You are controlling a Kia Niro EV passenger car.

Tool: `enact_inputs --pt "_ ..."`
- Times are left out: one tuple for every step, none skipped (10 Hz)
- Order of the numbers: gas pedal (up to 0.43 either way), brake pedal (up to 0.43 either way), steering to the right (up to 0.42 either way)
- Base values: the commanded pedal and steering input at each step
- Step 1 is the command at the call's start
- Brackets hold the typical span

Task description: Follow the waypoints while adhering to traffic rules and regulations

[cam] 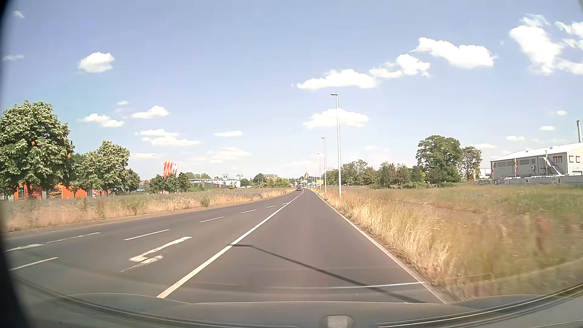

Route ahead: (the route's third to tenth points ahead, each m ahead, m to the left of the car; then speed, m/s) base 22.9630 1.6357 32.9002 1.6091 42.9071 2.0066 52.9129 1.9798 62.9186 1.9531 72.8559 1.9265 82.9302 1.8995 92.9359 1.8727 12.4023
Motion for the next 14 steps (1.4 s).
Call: enact_inputs --pt "0.287 0.030 -0.008" --pt "0.287 0.030 -0.008" --pt "0.287 0.030 -0.003" --pt "0.287 0.030 0.001" --pt "0.287 0.030 0.001" --pt "0.287 0.030 0.001" --pt "0.287 0.030 0.001" --pt "0.287 0.030 0.001" --pt "0.287 0.030 0.001" --pt "0.287 0.030 0.001" --pt "0.287 0.030 0.001" --pt "0.287 0.030 0.001" --pt "0.287 0.030 0.001" --pt "0.287 0.030 0.001"
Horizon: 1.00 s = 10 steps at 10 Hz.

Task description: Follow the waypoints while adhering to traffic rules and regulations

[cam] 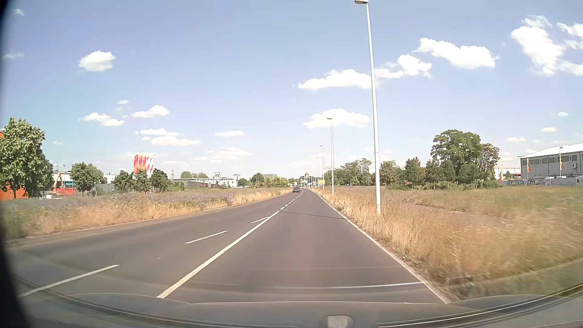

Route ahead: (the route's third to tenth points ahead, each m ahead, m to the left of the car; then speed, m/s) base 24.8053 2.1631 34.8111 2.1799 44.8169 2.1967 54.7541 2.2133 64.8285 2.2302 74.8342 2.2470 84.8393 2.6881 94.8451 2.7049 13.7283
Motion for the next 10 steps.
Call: enact_inputs --pt "0.287 0.030 0.001" --pt "0.287 0.030 0.001" --pt "0.280 0.030 0.001" --pt "0.280 0.030 0.001" --pt "0.268 0.030 0.001" --pt "0.248 0.030 0.001" --pt "0.209 0.030 0.001" --pt "0.177 0.030 0.001" --pt "0.177 0.030 0.001" --pt "0.157 0.030 0.001"
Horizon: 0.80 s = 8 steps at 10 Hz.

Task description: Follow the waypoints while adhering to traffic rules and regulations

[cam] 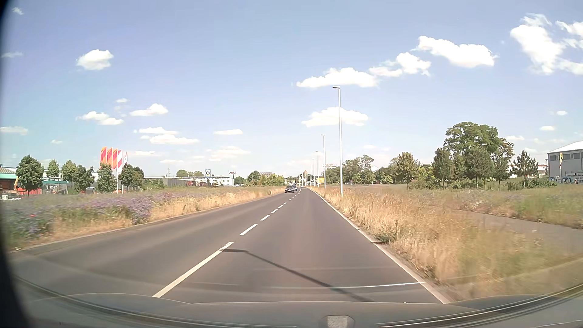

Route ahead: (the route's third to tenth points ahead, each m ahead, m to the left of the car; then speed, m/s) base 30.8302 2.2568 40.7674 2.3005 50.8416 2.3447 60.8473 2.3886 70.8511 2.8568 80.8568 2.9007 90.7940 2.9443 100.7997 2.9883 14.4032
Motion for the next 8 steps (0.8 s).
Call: enact_inputs --pt "0.150 0.030 0.001" --pt "0.130 0.030 0.001" --pt "0.110 0.030 0.000" --pt "0.087 0.030 0.000" --pt "0.079 0.030 0.000" --pt "0.067 0.030 -0.003" --pt "0.067 0.030 -0.004" --pt "0.067 0.030 -0.004"
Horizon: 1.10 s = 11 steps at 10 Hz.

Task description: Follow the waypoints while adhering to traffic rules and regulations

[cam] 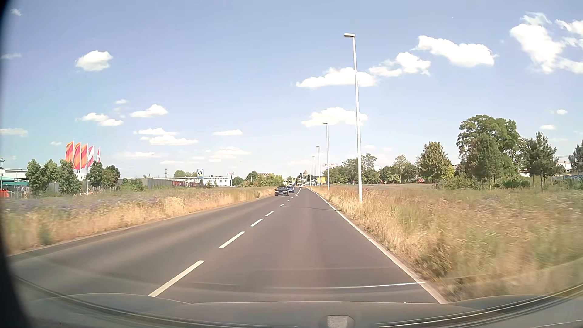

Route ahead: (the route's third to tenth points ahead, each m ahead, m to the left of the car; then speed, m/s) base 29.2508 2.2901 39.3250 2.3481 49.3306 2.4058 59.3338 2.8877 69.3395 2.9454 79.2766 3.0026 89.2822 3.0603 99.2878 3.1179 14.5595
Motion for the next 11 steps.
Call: enact_inputs --pt "0.067 0.030 -0.004" --pt "0.067 0.030 -0.004" --pt "0.059 0.030 -0.003" --pt "0.039 0.030 -0.002" --pt "0.020 0.030 -0.002" --pt "0.008 0.030 -0.002" --pt "0.000 0.030 -0.002" --pt "0.000 0.030 -0.002" --pt "0.000 0.030 -0.002" --pt "0.000 0.030 -0.002" --pt "0.000 0.030 -0.001"
